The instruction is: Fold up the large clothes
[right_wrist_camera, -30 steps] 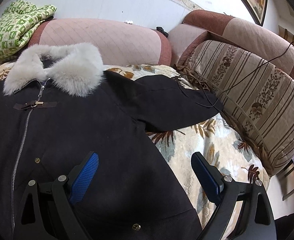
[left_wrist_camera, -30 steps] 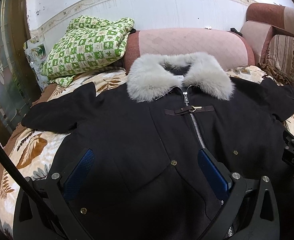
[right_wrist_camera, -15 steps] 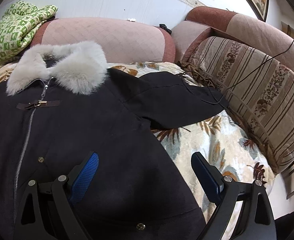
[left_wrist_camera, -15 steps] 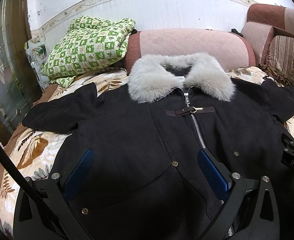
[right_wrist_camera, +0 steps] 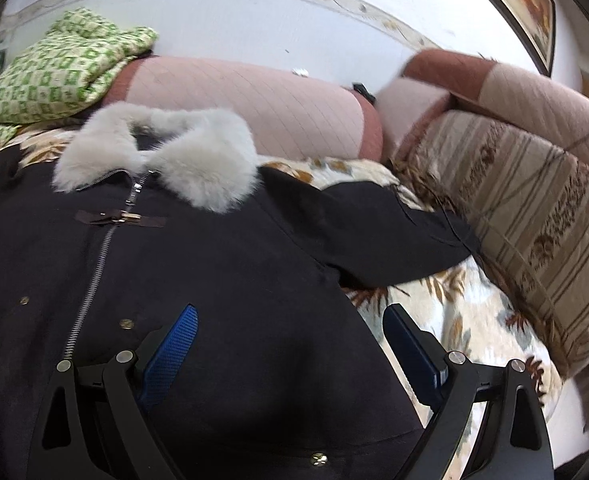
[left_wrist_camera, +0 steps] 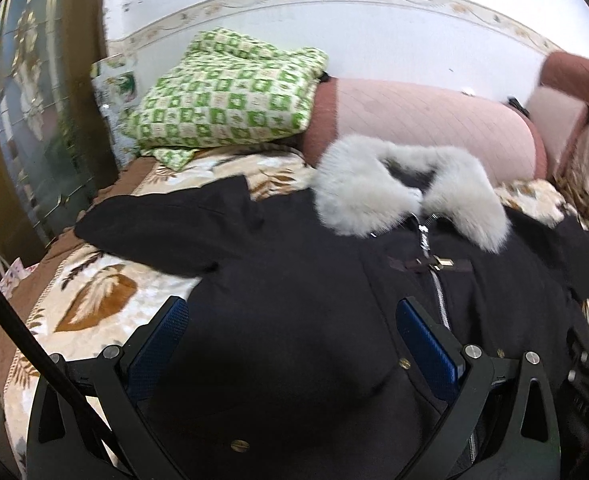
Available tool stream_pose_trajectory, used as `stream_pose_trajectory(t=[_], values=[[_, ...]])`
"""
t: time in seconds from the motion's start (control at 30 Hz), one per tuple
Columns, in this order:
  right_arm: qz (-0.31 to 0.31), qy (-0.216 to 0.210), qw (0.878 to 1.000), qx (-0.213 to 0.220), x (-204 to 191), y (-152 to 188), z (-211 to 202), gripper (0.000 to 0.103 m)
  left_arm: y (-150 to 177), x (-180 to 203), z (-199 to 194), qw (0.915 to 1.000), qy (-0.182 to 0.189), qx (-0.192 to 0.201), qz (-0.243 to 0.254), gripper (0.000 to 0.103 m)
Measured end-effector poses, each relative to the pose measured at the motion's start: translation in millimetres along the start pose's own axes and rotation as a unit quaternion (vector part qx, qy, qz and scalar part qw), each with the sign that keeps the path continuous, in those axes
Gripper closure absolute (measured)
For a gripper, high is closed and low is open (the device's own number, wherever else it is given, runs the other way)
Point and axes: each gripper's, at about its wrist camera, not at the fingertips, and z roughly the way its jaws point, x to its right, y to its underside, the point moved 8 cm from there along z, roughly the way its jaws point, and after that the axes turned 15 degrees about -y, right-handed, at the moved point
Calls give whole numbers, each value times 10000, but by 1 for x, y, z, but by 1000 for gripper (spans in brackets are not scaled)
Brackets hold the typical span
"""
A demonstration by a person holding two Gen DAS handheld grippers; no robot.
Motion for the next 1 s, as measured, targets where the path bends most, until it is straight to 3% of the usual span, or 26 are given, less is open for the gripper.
stream_pose_trajectory(t=[0.2,0.3,0.37,0.43,0.53,0.63,0.73,0.77,0.93,1.0], values=[[-67,-2,10000,42,-4,2,2,7,-26,-57,0,9984,-453,216,-271,0],[-10,-7,10000,29,-3,3,3,7,-32,-93,16,9964,-695,127,-460,0],[13,-8,10000,18,-2,4,4,7,-33,-124,38,9947,-765,-121,-680,6],[33,5,10000,-6,-2,6,5,7,-33,-146,62,9929,-690,-416,-869,19],[71,-26,10000,-36,-2,8,5,7,-35,-188,116,9857,-622,-1001,-1207,19],[58,-81,9999,-50,-4,9,7,7,-33,-237,177,9707,-837,-1432,-1737,19],[37,-106,9999,-125,-5,11,12,7,-27,-267,236,9513,-498,-1893,-2380,19],[32,-104,9998,-167,-6,13,15,7,-22,-279,263,9397,-355,-2099,-2675,19],[-90,-4,9989,-467,-9,24,34,7,-15,-289,335,8981,404,-2466,-3619,19],[-166,37,9980,-603,-11,27,42,7,-20,-290,345,8953,409,-2382,-3741,19]])
